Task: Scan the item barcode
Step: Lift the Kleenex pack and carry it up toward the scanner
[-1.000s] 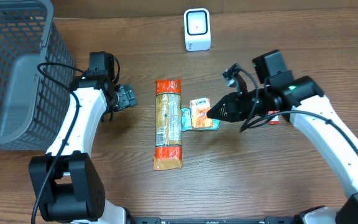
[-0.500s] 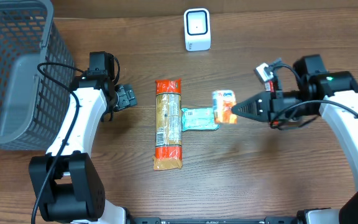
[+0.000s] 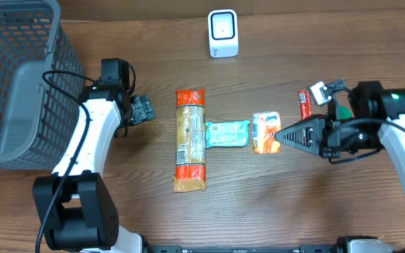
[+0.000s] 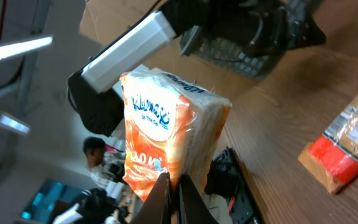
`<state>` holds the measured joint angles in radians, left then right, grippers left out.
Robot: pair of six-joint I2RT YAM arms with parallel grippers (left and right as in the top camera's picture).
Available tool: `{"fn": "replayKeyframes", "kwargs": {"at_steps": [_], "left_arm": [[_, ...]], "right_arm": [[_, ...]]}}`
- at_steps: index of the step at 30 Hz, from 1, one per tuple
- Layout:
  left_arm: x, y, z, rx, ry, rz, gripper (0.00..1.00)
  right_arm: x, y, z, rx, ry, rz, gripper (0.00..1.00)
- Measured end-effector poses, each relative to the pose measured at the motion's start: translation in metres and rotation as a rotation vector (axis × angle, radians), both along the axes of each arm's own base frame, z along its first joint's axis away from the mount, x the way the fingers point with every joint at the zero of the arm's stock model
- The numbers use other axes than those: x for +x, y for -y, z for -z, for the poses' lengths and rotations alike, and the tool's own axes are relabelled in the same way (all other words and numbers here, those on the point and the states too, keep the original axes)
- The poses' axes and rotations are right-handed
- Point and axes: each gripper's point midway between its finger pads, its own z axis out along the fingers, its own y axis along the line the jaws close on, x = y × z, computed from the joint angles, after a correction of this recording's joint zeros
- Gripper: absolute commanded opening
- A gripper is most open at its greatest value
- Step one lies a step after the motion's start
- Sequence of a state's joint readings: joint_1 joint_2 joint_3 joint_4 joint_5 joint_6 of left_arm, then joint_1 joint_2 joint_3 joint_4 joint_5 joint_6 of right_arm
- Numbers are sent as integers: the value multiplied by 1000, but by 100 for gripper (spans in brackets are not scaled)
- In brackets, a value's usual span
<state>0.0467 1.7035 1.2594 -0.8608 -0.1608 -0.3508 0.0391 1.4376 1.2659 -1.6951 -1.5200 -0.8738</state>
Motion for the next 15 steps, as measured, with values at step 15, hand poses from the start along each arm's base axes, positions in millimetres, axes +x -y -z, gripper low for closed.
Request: {"fn": "replayKeyframes", "kwargs": {"at_steps": [15], "left_arm": [[0, 0, 0, 0, 0, 0, 100]], "right_arm": [[-19, 1, -19, 7, 165, -1, 4]]}}
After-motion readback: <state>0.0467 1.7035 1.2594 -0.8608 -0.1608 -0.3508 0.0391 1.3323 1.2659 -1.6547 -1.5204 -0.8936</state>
